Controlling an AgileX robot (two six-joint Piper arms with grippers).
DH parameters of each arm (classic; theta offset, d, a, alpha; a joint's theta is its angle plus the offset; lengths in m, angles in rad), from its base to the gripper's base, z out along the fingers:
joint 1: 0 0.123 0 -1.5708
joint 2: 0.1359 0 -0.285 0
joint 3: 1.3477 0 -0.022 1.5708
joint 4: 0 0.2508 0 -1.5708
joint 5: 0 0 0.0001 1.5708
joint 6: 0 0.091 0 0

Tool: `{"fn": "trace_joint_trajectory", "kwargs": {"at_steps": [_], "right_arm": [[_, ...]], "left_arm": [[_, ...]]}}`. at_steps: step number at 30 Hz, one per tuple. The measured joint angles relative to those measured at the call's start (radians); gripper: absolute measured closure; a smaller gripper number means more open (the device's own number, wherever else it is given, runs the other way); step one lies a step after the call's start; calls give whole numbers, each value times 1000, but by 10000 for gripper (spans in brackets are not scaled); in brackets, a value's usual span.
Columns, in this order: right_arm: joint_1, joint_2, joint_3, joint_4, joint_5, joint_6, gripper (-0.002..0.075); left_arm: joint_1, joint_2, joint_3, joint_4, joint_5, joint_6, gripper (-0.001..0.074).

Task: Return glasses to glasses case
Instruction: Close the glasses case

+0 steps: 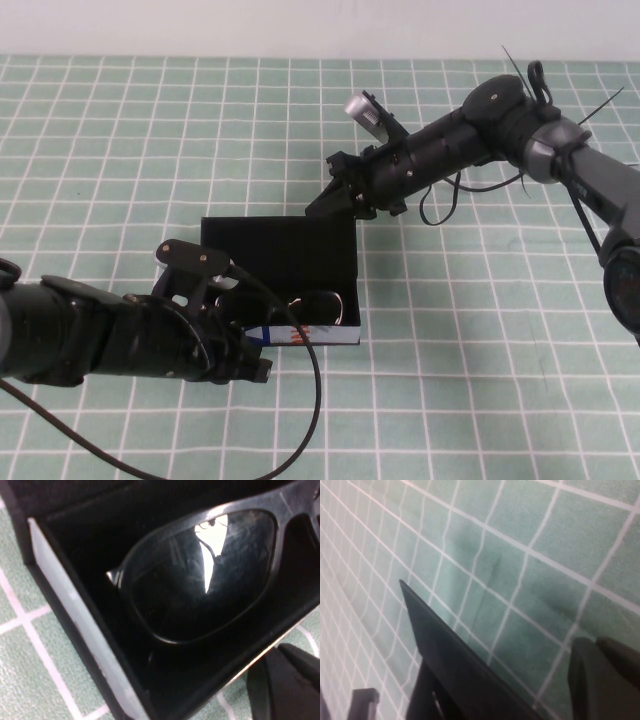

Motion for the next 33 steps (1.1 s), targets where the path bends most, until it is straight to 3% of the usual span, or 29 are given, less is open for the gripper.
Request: {"fn": "trace_joint_trajectory", "kwargs": {"at_steps": [6, 20, 33], "right_arm": [[0, 8, 0, -37, 0, 4, 737], [0, -20, 0, 50, 0, -23, 737], [4, -48, -2, -134, 4, 70, 737]], "left_arm": [[0, 0, 0, 0, 0, 4, 736], [0, 0, 0, 0, 0, 3, 736], [0, 0, 0, 0, -2, 3, 736]]}}
